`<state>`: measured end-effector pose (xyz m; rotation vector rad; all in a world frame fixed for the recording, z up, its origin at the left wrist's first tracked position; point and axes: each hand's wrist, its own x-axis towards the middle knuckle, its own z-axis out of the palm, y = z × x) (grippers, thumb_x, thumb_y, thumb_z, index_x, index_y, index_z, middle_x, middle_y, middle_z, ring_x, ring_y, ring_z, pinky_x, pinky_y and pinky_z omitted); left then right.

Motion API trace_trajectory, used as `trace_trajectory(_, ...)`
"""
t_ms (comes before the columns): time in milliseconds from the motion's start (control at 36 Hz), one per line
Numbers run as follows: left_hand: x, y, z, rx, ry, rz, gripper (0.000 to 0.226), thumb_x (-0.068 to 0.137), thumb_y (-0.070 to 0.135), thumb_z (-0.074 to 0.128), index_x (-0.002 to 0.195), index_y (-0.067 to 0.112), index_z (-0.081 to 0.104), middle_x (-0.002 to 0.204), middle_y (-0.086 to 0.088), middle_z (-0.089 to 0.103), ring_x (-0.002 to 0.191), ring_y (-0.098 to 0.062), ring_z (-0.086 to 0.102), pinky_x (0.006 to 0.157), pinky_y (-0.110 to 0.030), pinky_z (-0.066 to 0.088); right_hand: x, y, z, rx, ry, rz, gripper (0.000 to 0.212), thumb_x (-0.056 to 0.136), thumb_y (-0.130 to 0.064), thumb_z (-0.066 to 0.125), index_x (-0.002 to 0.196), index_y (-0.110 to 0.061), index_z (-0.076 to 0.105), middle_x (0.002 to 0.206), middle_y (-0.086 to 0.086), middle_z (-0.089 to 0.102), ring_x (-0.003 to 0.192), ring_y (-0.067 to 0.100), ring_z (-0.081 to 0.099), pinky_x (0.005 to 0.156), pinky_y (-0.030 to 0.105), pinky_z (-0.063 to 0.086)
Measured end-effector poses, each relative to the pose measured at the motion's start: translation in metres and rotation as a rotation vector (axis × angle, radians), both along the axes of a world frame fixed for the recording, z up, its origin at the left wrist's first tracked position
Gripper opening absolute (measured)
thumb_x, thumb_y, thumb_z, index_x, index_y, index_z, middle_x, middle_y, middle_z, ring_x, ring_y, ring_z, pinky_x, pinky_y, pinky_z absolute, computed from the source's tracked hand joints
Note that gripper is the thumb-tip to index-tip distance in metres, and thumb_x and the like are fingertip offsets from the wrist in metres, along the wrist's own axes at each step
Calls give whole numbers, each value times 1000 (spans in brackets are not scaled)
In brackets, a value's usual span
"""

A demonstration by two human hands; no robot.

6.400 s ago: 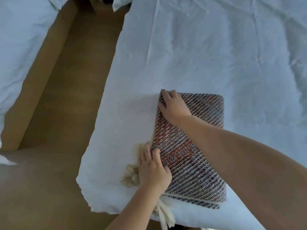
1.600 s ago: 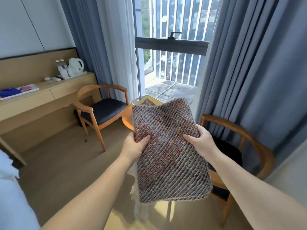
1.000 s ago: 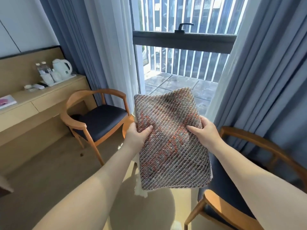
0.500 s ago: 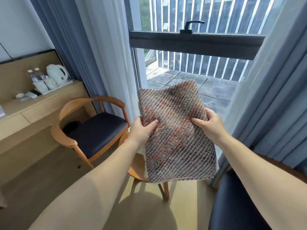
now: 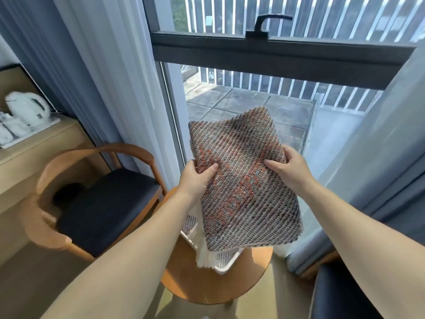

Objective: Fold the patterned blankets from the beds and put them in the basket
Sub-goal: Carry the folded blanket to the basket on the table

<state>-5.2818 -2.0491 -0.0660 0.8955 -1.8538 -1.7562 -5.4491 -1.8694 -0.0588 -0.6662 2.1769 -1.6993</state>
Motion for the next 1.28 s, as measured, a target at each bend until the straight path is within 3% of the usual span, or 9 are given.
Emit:
trace_trajectory(56, -17, -16, -4, 13, 10, -9, 27, 86, 27, 72, 103, 20, 53, 107, -3, 66, 100, -21, 65, 87, -40, 53, -15, -16, -3, 6, -11, -3, 42, 83, 1, 70, 124, -2, 55, 112, 12, 67, 89, 15, 67, 74, 17, 55)
trace_trajectory(194, -49, -51, -25, 44, -16, 4, 36, 77, 42, 77, 101, 26, 55, 110, 0, 68, 101, -20, 66, 92, -48, 52, -51, -46, -18, 70, 9, 12, 33, 81, -7, 74, 110, -19, 63, 107, 4, 71, 97, 18, 68, 90, 43, 54)
trace_trajectory(472, -64, -71, -118, 163, -128, 244, 37, 82, 40, 72, 112, 26, 55, 112, 5, 67, 104, -17, 64, 95, -45, 50, -97, -112, -86, 301, -21, 187, 54, 82, -23, 74, 131, -19, 52, 114, -4, 66, 98, 10, 63, 88, 28, 49)
trace_trajectory(667, -24, -50, -210, 404, -260, 464, 38, 87, 38, 66, 120, 27, 49, 120, 2, 63, 105, -19, 61, 96, -46, 49, -83, -149, -178, 504, -21, 450, 46, 75, -43, 72, 118, -44, 55, 99, -19, 70, 92, 6, 67, 88, 40, 54)
trace_trajectory(778, -2, -37, -240, 511, -285, 580, 38, 90, 34, 65, 121, 20, 48, 119, -1, 61, 105, -23, 61, 95, -50, 49, -64, -161, -208, 528, 7, 546, 39, 82, -26, 73, 119, -26, 59, 101, -8, 68, 94, 14, 64, 80, 31, 48)
trace_trajectory(917, 14, -30, -258, 430, -398, 630, 26, 91, 38, 60, 104, 21, 45, 111, -3, 59, 100, -23, 59, 92, -51, 49, -51, -169, -235, 548, -58, 601, 41, 87, -24, 69, 126, -19, 56, 108, -3, 66, 97, 19, 64, 88, 38, 51)
trace_trajectory(1000, 14, -31, -266, 318, -480, 643, 36, 94, 36, 56, 120, 15, 44, 115, -3, 57, 100, -21, 57, 90, -42, 48, -50, -174, -249, 603, -16, 619, 41, 93, -30, 63, 130, -20, 52, 114, -1, 65, 93, 18, 62, 81, 32, 48)
trace_trajectory(1139, 7, -27, -280, 97, -508, 721, 36, 97, 23, 52, 129, 10, 39, 102, 0, 56, 84, -13, 53, 74, -27, 38, -47, -179, -272, 771, 318, 671, 48, 99, -36, 47, 142, -17, 38, 119, 10, 53, 95, 31, 57, 78, 37, 47)
trace_trajectory(1278, -3, -28, -289, -68, -432, 822, 26, 98, 13, 49, 123, 9, 42, 89, 13, 51, 76, -6, 53, 70, -24, 36, -48, -184, -290, 762, 451, 691, 52, 101, -31, 41, 149, -15, 27, 126, 11, 45, 96, 36, 56, 75, 39, 47)
